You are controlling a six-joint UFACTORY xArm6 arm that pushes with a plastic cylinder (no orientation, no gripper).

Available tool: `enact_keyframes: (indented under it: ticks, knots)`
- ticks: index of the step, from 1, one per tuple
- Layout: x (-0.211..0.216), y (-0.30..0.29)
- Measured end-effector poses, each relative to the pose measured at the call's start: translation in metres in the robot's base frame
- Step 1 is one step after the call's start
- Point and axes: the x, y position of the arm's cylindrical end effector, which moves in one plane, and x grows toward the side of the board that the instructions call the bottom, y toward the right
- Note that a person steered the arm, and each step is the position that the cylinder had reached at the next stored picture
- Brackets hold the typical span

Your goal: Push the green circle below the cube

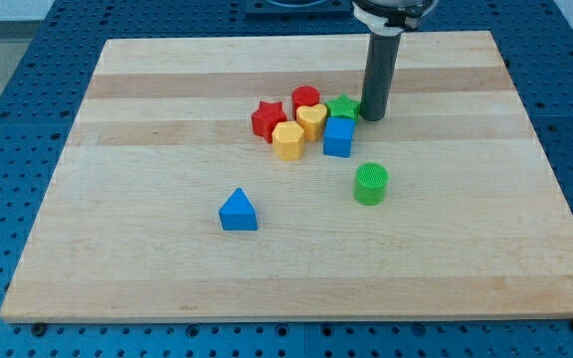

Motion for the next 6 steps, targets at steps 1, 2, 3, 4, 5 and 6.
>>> enact_keyframes:
  ticks: [1,2,3,4,5,6]
  knots:
    - [0.000,-0.001]
    - [0.001,0.007]
    - [0.023,0.023]
    - [0.061,0.040]
    - [0.093,0.046]
    - [0.119,0.039]
